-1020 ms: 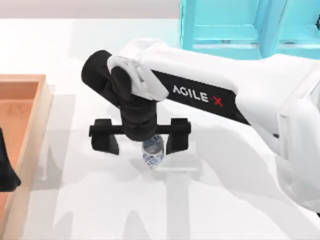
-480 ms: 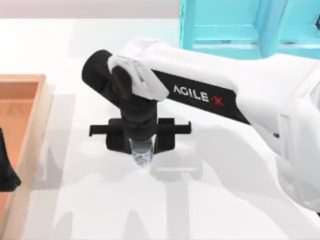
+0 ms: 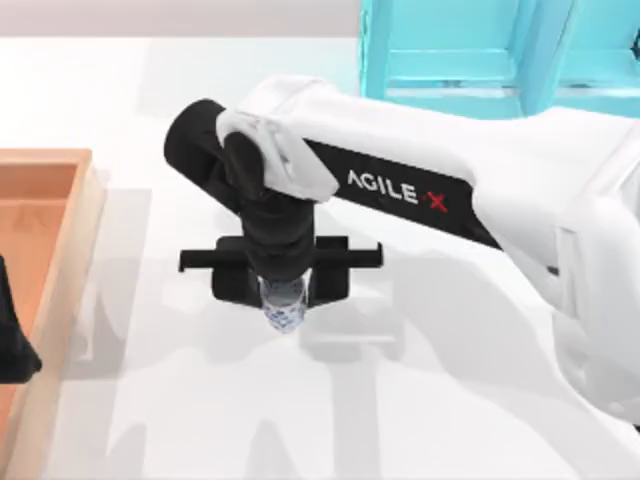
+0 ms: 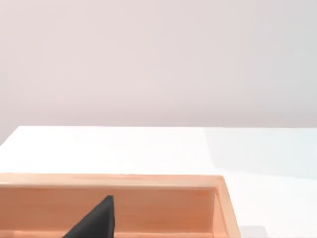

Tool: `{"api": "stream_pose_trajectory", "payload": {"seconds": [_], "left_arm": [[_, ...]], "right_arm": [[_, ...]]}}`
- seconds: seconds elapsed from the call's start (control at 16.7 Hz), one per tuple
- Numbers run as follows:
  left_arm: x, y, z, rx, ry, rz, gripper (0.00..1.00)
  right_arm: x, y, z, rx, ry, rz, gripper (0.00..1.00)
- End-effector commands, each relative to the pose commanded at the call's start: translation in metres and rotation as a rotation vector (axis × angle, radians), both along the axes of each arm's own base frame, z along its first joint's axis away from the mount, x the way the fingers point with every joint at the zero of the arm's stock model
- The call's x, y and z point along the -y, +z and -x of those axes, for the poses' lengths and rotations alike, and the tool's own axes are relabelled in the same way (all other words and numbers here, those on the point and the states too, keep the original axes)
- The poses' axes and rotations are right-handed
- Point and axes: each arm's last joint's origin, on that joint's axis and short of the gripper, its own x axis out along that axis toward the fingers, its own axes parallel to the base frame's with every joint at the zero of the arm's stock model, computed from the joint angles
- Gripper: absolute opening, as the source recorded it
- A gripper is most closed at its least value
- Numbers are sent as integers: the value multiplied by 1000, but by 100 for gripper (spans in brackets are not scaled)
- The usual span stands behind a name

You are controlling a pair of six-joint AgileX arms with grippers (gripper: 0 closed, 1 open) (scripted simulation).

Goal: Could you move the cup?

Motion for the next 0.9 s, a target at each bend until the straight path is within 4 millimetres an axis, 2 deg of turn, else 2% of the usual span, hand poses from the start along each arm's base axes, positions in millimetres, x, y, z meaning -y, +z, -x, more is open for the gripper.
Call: {"api": "stream_pose_trajectory", "payload": {"seconds": [0.3, 0.36, 0.48, 0.66, 0.78, 0.9], "left_arm": [[0, 0, 0, 0, 0, 0, 100], [0, 0, 0, 0, 0, 0, 100], [0, 0, 0, 0, 0, 0, 100], [0, 0, 0, 0, 0, 0, 100], [0, 0, 0, 0, 0, 0, 100], [0, 0, 0, 0, 0, 0, 100]], "right_arm": [[0, 0, 1, 0, 2, -1, 0], [4, 3, -2, 5, 4, -9, 0], [24, 17, -16, 26, 10, -35, 0], [84, 43, -36, 41, 22, -44, 0], [140, 51, -41, 14, 7, -25, 0], [203, 55, -35, -20, -13, -1, 0]]}}
